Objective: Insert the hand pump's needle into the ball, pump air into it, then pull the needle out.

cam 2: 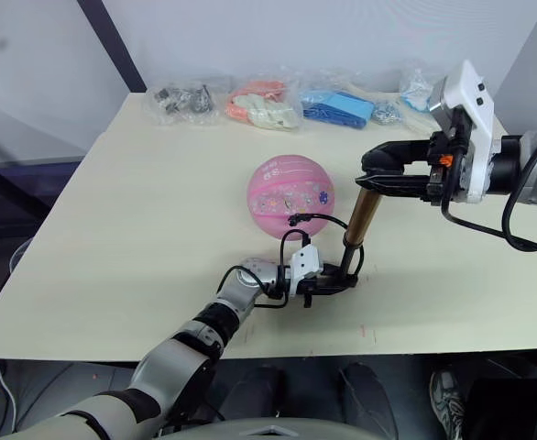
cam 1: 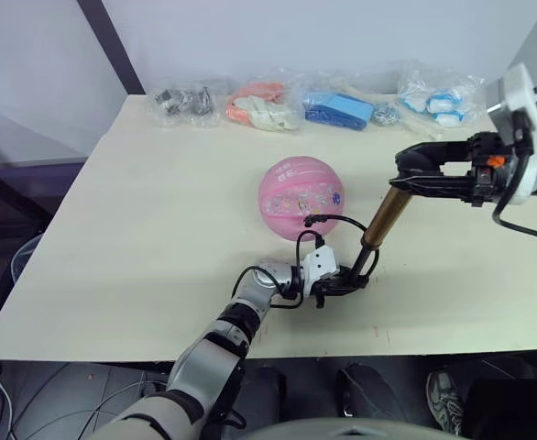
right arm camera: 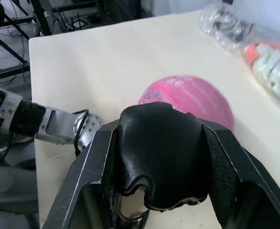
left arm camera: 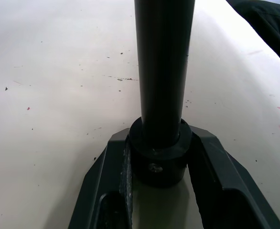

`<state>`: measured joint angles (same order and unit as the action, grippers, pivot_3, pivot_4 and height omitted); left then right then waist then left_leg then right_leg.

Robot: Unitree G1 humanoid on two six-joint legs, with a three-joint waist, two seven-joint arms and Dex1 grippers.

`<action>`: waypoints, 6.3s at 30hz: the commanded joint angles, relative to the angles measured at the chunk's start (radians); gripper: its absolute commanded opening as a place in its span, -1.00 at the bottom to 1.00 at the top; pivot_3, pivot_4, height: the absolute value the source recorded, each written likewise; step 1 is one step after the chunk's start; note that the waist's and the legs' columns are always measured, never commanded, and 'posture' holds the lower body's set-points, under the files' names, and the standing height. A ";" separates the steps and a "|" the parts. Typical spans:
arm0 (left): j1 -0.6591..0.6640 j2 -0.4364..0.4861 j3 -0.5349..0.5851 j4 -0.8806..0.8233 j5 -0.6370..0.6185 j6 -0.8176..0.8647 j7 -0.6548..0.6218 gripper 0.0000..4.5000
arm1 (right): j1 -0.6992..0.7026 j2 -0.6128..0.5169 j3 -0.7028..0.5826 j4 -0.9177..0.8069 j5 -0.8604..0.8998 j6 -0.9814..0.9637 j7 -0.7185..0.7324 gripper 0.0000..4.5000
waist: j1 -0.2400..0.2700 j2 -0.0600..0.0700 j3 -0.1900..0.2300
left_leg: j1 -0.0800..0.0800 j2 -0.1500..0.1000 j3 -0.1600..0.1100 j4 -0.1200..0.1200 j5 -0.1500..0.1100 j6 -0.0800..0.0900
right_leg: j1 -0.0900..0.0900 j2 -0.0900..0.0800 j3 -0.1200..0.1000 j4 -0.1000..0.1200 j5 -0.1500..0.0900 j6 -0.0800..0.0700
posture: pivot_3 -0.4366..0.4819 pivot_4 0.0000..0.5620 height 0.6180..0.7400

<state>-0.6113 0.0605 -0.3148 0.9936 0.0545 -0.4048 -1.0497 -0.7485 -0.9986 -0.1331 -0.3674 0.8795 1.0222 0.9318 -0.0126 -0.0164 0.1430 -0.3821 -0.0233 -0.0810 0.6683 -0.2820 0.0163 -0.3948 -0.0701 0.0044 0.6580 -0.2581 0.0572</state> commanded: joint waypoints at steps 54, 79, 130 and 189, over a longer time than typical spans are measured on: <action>0.051 0.013 -0.030 0.066 0.047 0.053 -0.010 -0.50 | 0.295 0.192 0.073 -0.159 -0.196 -0.237 -0.051 -0.13 | 0.000 -0.001 -0.004 | 0.002 -0.001 -0.001 0.000 0.000 0.000 | 0.002 0.000 -0.001 0.000 0.000 0.000 | -0.05 -0.47 1.00; 0.054 0.012 -0.026 0.061 0.047 0.055 0.006 -0.50 | 0.086 0.025 -0.073 -0.084 0.043 -0.066 -0.052 -0.13 | 0.002 0.001 -0.003 | 0.000 0.000 -0.002 0.000 0.000 0.000 | 0.002 -0.001 -0.002 -0.001 0.000 0.000 | -0.05 -0.47 1.00; 0.031 -0.037 -0.025 0.062 0.036 0.058 0.002 -0.50 | 0.249 -0.015 -0.143 0.000 -0.084 -0.244 0.052 -0.13 | 0.012 0.003 -0.003 | 0.000 -0.002 -0.003 0.000 0.000 0.000 | 0.004 -0.001 -0.004 -0.002 0.000 0.001 | -0.05 -0.47 1.00; 0.034 -0.079 -0.052 0.075 0.074 0.060 -0.017 -0.50 | 0.373 0.195 -0.015 -0.151 -0.132 -0.285 -0.083 -0.13 | 0.027 0.008 -0.003 | 0.003 -0.004 -0.008 0.001 0.000 0.000 | 0.010 -0.002 -0.008 -0.006 -0.001 0.002 | -0.05 -0.47 1.00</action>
<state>-0.6183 -0.0155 -0.3227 1.0122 0.0782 -0.3787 -1.0505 -0.3227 -0.7899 -0.0665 -0.4620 0.6454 0.7034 0.8370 0.0140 -0.0087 0.1405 -0.3795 -0.0279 -0.0888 0.6687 -0.2819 0.0162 -0.3848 -0.0725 -0.0033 0.6521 -0.2591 0.0591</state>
